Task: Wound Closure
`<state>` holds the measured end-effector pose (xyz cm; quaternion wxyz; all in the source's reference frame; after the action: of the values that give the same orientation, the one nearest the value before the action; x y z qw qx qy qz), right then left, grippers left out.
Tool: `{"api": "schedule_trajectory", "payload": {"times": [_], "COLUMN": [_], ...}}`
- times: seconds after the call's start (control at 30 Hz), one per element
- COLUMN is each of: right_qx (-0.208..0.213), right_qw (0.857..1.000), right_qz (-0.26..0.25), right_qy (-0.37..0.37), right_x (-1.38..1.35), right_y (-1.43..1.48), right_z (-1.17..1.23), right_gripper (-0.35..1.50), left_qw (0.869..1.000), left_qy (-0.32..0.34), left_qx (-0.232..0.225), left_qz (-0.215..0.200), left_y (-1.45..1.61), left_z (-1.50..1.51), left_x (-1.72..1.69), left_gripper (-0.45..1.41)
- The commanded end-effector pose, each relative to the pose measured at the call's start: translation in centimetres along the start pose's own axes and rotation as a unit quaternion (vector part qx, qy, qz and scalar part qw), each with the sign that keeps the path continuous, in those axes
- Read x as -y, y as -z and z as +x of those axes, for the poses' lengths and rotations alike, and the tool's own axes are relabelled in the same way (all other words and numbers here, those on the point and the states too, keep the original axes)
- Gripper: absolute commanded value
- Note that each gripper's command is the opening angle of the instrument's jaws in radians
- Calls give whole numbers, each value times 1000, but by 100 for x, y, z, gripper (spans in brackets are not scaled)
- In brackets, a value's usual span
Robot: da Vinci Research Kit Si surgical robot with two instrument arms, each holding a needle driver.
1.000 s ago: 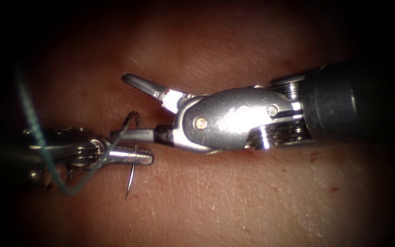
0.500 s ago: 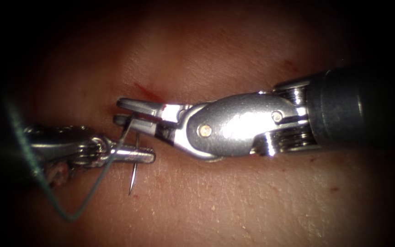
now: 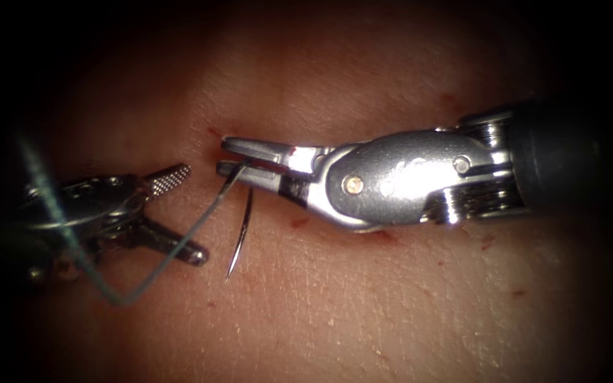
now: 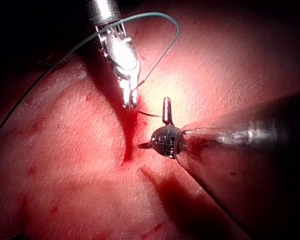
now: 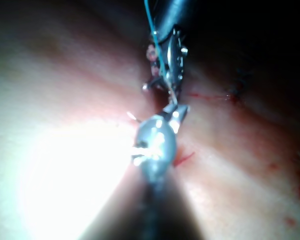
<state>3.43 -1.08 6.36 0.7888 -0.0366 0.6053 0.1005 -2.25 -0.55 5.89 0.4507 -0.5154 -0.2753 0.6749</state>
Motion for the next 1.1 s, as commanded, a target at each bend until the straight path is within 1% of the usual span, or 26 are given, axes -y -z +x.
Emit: {"api": "schedule_trajectory", "payload": {"times": [0.03, 0.07, 0.1, 0.13, 0.17, 0.23, 0.27, 0.37, 0.43, 0.6, 0.63, 0.77, 0.8, 0.93, 1.1], "right_qx": [3, 7, 13, 18, 32, 40, 43, 51, 55, 61, 64, 66, 63, 65, 64], "right_qw": [1000, 1000, 1000, 1000, 999, 999, 999, 998, 998, 997, 997, 996, 997, 996, 996], "right_qz": [-5, -9, -15, -16, -18, -22, -24, -35, -37, -39, -40, -41, -38, -37, -36], "right_qy": [-1, -1, 1, 4, 11, 14, 13, 9, 8, 17, 28, 33, 33, 42, 42], "right_x": [1, -1, -4, -6, -12, -22, -28, -47, -58, -68, -70, -72, -71, -72, -73], "right_y": [-4, -4, -3, -3, -4, -6, -7, -15, -23, -42, -47, -49, -49, -48, -49], "right_z": [-8, -10, -12, -13, -16, -18, -19, -25, -30, -37, -38, -37, -37, -37, -38], "right_gripper": [-35, -35, -35, -35, -35, -35, -35, -35, -35, -35, -35, -35, -35, -35, -35], "left_qw": [1000, 999, 995, 992, 986, 982, 980, 976, 974, 973, 972, 972, 972, 972, 972], "left_qy": [-23, -43, -97, -120, -164, -182, -195, -210, -220, -228, -230, -230, -230, -229, -230], "left_qx": [1, 0, -5, -6, -7, -7, -7, -8, -8, -8, -6, -4, -4, -4, -5], "left_qz": [0, 3, 20, 28, 38, 45, 49, 58, 55, 43, 43, 42, 42, 42, 44], "left_y": [-4, -4, -3, -3, -3, -3, -4, -6, -8, -11, -11, -9, -8, -9, -11], "left_z": [-7, -7, -8, -9, -12, -16, -19, -26, -32, -44, -46, -46, -45, -45, -46], "left_x": [2, 2, 4, 5, 8, 11, 15, 24, 31, 46, 49, 51, 51, 50, 50], "left_gripper": [130, 128, 120, 113, 89, 66, 51, 36, 26, 15, 15, 15, 19, 20, 29]}}
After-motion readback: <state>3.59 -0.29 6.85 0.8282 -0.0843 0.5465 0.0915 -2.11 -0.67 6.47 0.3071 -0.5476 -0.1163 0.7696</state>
